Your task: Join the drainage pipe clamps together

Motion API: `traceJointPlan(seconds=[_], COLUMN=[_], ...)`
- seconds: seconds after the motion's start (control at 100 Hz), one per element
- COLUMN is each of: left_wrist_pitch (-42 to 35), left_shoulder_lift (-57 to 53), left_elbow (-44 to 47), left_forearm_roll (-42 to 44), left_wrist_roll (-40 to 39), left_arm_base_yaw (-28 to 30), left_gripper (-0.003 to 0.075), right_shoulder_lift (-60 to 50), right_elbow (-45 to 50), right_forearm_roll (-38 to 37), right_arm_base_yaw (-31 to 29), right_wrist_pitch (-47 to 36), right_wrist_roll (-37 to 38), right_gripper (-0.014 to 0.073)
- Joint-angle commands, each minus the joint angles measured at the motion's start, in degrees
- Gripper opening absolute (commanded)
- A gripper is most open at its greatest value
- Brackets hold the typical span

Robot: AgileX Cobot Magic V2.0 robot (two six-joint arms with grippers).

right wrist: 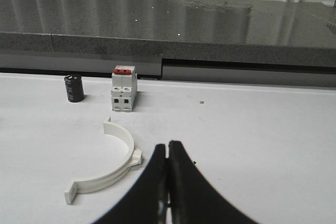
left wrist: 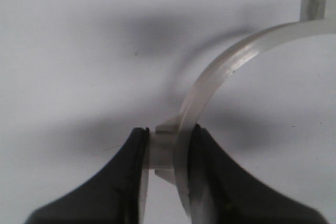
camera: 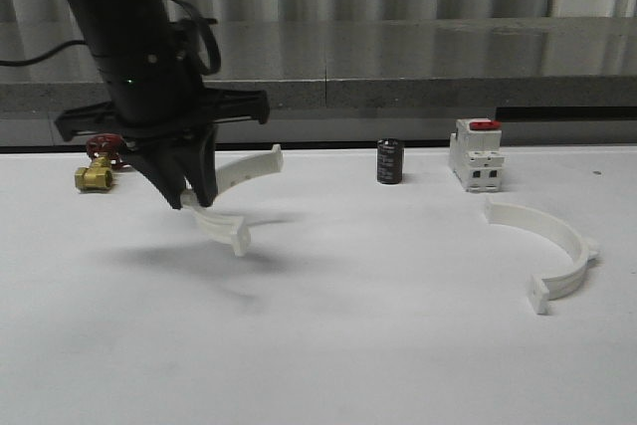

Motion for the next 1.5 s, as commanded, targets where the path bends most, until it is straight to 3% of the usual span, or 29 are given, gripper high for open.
traceJointPlan(seconds=[0.0,0.36,0.81,0.95,1.12,1.19,1.25,1.49], left_wrist_pitch=[0.17,0.52,1.90,2.81,3.69,3.69,3.69,1.29], left_shoulder_lift=[-0.64,1.78,4.61,4.61,4.61,4.50,3.89,-4.32], left_elbow=[-2.87,-3.03,-2.92,-3.03,-3.03,-3.03,-3.03,-3.03], left_forearm_roll=[0.09,3.58,4.05,4.05,4.05,4.05,4.05,6.85], left_wrist_roll=[-1.55,-6.60,-7.08,-7.08,-7.08,-7.08,-7.08,-5.42], left_arm_base_yaw=[-0.64,-0.74,-1.27,-1.27,-1.27,-1.27,-1.27,-1.27], left_gripper=[-0.0020,-0.0020,-0.0009,0.0158,0.0541,0.0646,0.0676,0.0671], right_shoulder_lift=[-0.83,-0.83,-0.83,-0.83,-0.83,-0.83,-0.83,-0.83], right_elbow=[-1.00,-1.00,-1.00,-1.00,-1.00,-1.00,-1.00,-1.00], right_forearm_roll=[0.15,0.15,0.15,0.15,0.15,0.15,0.15,0.15], right_arm_base_yaw=[-0.03,-0.03,-0.03,-0.03,-0.03,-0.03,-0.03,-0.03], right_wrist_pitch=[-4.69,-4.69,-4.69,-4.69,-4.69,-4.69,-4.69,-4.69], right_wrist_roll=[-0.66,-0.66,-0.66,-0.66,-0.66,-0.66,-0.66,-0.66], right_gripper=[-0.0066,-0.0066,-0.0066,-0.0066,-0.0066,-0.0066,-0.0066,-0.0066])
